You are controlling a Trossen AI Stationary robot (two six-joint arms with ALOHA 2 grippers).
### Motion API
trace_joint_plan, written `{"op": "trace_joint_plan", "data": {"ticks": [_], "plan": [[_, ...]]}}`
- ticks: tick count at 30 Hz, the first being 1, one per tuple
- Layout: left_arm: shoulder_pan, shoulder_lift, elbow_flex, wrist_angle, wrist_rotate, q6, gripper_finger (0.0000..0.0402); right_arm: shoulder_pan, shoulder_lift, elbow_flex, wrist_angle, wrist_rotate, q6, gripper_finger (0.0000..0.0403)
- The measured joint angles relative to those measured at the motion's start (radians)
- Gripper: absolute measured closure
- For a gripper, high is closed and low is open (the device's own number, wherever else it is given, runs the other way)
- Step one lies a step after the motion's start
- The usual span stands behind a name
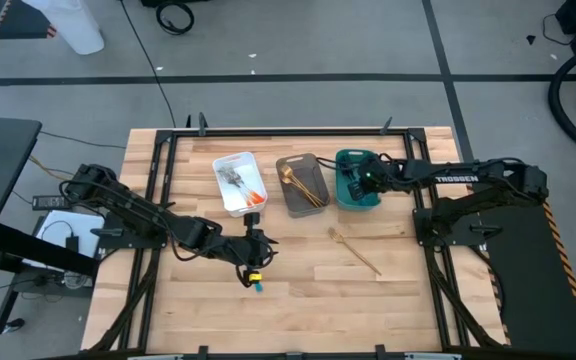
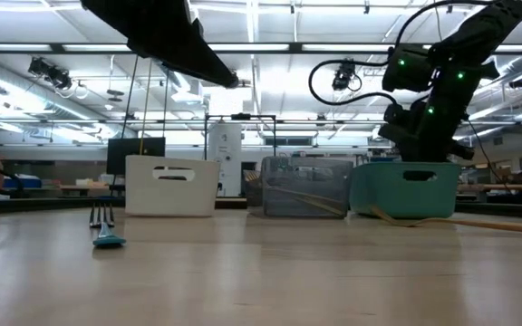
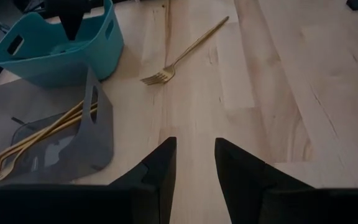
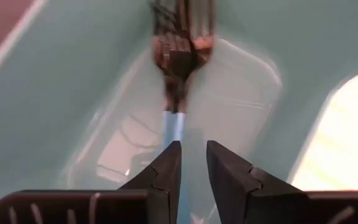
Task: Sort silverware by color (type)
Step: Put the gold fork into the black bin
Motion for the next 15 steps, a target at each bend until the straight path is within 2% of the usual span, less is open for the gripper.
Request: {"op": "trace_joint_plan", "data": {"ticks": [8,15], "plan": [[0.002,0.000,0.000,-0.024,0.000,-0.008,0.0283,0.014,0.000,0.076,-0.004,-0.053,-0.056,0.0316],[0.002,0.000,0.000,-0.039,0.000,-0.008,0.0283,0.105,-0.002,0.148,-0.022,0.045,-0.108,0.0317]]}}
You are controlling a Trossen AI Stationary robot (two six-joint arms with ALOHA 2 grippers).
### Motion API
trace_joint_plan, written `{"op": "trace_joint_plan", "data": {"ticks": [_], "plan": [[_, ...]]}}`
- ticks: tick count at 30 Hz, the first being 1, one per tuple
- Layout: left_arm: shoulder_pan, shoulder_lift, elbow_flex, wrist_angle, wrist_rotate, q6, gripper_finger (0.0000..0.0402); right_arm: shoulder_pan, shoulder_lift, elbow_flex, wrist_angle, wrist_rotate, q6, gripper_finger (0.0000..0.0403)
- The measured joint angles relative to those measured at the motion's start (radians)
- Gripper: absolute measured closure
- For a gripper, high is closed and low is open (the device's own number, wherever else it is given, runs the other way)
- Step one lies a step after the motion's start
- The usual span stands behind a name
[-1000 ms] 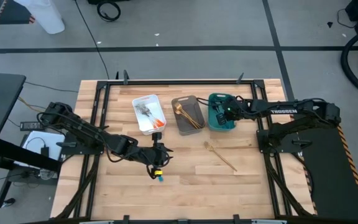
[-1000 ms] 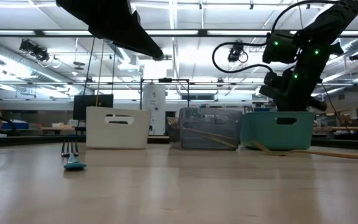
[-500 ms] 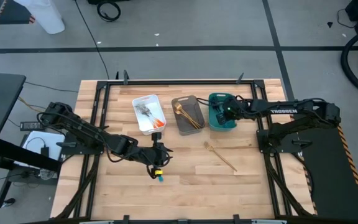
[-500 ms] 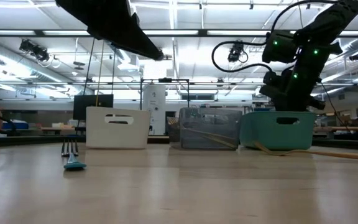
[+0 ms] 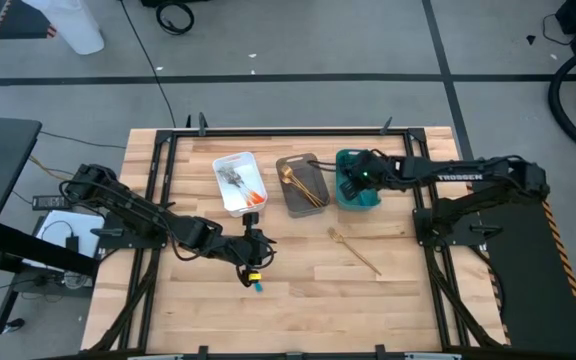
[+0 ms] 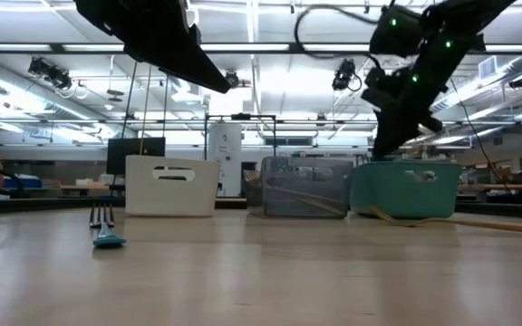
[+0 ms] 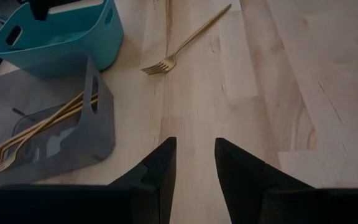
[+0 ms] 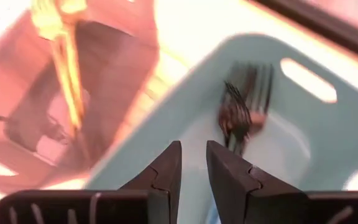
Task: Sort silverware by color (type)
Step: Put the gold fork into the black bin
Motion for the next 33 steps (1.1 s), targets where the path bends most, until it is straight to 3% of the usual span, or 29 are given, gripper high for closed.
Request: {"op": "trace_joint_plan", "data": {"ticks": [7,11,15,18,25,30,33], "plan": [[0.000,0.000,0.000,-0.006,0.000,0.000,0.0283,0.150,-0.001,0.036,0.095,0.030,-0.127,0.0317],[0.000,0.000,0.000,-0.006,0.000,0.000,0.0283,0.226,-0.001,0.037,0.144,-0.063,-0.154,0.0317],[0.000,0.000,0.000,-0.010,0.000,0.000,0.0283,0.279,-0.001,0.037,0.128,-0.220,-0.082,0.0317],[0.000,0.000,0.000,-0.015,0.000,0.000,0.0283,0.336,0.001,0.037,0.088,-0.260,-0.006,0.0317],[0.000,0.000,0.000,-0.023,0.000,-0.004,0.0283,0.486,0.040,0.036,-0.044,-0.173,0.137,0.0315],[-0.008,0.000,0.001,-0.052,0.000,-0.057,0.0283,0.553,0.108,0.037,-0.030,-0.027,0.194,0.0309],[-0.009,0.000,0.001,-0.071,0.001,-0.079,0.0283,0.563,0.160,0.036,0.006,-0.008,0.191,0.0305]]}}
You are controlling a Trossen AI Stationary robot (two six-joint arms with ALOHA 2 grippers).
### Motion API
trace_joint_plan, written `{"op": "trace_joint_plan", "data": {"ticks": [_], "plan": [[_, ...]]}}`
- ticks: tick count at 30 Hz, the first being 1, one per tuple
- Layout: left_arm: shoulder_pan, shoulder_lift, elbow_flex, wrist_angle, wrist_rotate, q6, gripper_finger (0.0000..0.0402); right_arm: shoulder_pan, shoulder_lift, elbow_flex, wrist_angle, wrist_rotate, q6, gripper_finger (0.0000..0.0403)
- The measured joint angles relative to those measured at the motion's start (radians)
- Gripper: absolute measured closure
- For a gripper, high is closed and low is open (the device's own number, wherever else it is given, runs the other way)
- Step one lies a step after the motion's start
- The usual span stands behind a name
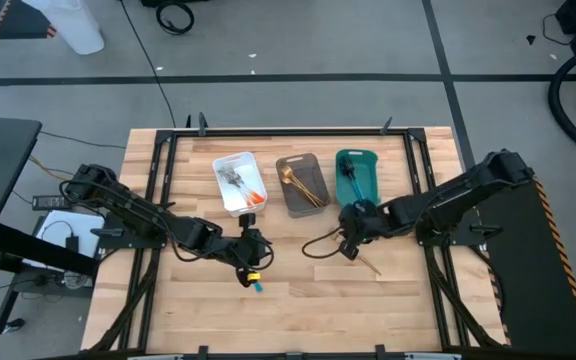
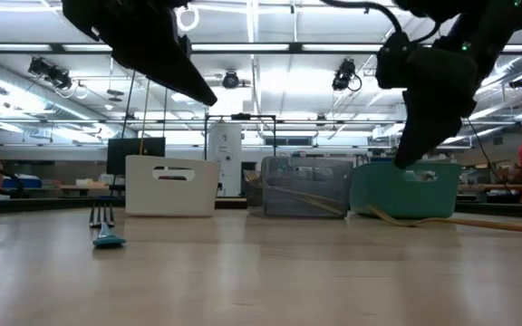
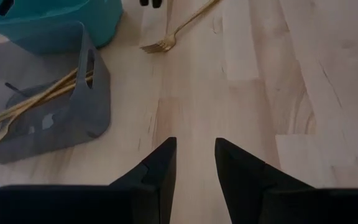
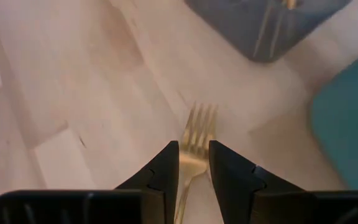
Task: Sort silverware by color (type)
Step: Put the gold fork into the black bin
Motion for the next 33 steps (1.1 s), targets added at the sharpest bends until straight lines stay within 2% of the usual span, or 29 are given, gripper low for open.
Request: {"op": "trace_joint_plan", "data": {"ticks": [4,12,20,26,33], "plan": [[0.000,0.000,0.000,-0.016,0.000,-0.045,0.0283,-0.002,0.054,0.000,0.022,-0.052,0.003,0.0298],[0.000,0.000,0.000,-0.040,0.003,-0.070,0.0283,0.002,0.075,0.000,-0.047,-0.148,0.095,0.0273],[0.002,0.000,0.000,-0.034,0.003,-0.069,0.0283,0.111,0.072,0.000,-0.113,-0.051,0.204,0.0247],[0.002,0.000,0.000,-0.007,0.004,-0.038,0.0283,0.166,0.098,0.000,-0.142,-0.051,0.286,0.0232],[0.002,0.000,0.000,-0.001,0.004,-0.079,0.0283,0.210,0.183,0.000,-0.143,-0.083,0.335,0.0219]]}}
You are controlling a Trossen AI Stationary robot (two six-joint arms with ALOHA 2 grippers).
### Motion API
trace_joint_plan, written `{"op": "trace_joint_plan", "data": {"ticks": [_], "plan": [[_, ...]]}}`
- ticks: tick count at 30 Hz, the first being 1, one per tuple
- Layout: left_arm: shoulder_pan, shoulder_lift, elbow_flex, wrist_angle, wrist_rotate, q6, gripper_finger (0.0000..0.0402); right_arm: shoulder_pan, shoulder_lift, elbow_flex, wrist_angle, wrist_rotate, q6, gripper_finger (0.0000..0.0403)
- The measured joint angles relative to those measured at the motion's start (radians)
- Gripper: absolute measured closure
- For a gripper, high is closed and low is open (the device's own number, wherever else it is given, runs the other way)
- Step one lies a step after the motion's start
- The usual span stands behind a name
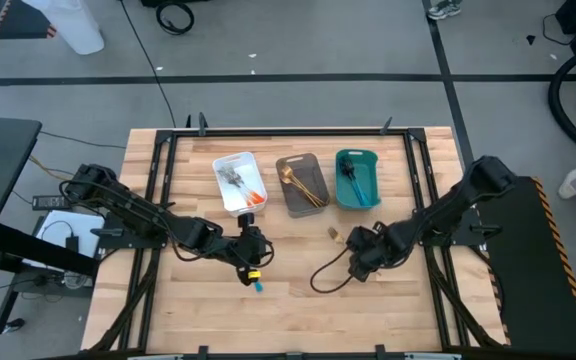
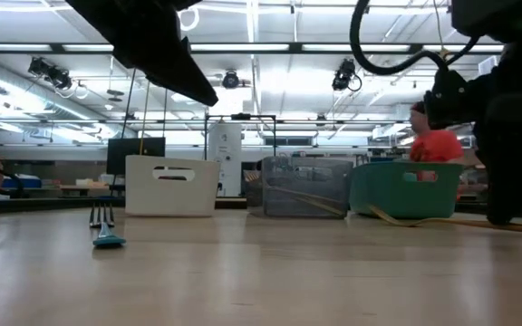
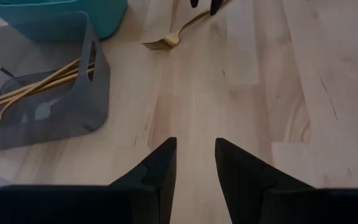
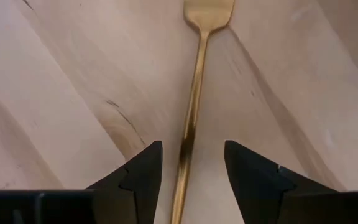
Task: Sort silverware by color (type)
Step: Put the gold fork into the black bin
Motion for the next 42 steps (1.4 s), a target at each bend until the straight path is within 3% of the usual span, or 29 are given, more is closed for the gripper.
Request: {"op": "trace_joint_plan", "data": {"ticks": [7,20,35,42], "plan": [[0.001,0.000,0.000,0.019,0.000,-0.018,0.0283,0.021,-0.001,0.000,-0.036,0.005,0.050,0.0218],[0.002,0.000,0.000,0.058,0.000,-0.018,0.0283,0.021,0.004,0.000,-0.051,-0.082,0.070,0.0224],[0.002,0.000,0.000,0.056,-0.001,-0.006,0.0283,0.022,0.080,0.010,-0.041,-0.143,0.086,0.0323],[0.002,0.000,0.000,0.052,-0.001,-0.006,0.0283,0.022,0.025,-0.001,-0.027,-0.129,0.085,0.0384]]}}
